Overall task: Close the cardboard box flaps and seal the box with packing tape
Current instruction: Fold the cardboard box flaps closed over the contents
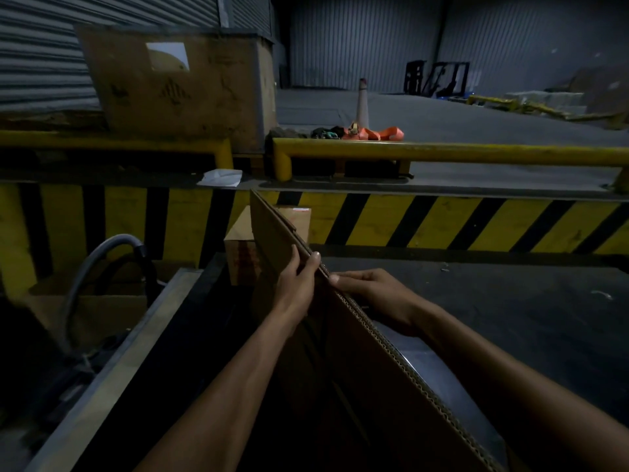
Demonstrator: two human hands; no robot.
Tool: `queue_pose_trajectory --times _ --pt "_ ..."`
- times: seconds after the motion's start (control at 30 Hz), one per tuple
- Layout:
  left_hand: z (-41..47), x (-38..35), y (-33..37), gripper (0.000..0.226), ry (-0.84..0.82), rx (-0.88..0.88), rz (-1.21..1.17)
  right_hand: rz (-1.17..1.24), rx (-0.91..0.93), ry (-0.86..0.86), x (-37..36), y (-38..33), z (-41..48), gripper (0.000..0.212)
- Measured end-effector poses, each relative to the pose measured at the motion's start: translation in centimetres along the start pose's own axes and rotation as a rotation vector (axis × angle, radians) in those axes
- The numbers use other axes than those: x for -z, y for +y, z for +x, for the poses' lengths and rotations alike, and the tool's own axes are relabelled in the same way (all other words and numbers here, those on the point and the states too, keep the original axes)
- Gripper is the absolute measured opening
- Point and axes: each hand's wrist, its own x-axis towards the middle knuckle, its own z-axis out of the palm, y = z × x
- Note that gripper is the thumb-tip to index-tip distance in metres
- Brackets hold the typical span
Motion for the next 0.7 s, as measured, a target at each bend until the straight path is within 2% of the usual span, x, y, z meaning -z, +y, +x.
queue_pose_trajectory --times 0.33,0.6,0.7 --pt "-0.1 0.9 0.1 0.060 0.002 -0.026 0.043 0.055 0.006 0.012 0.0 0.0 0.1 0.028" --pt "0.1 3.1 1.0 0.063 0.109 -0.025 0.129 -0.121 0.075 0.162 0.2 -1.6 -0.4 0.021" --pt "-0.4 2.8 1.7 0.075 0.034 -0.001 0.232 -0.241 0.109 0.166 -0.5 -2.0 -0.1 0.019"
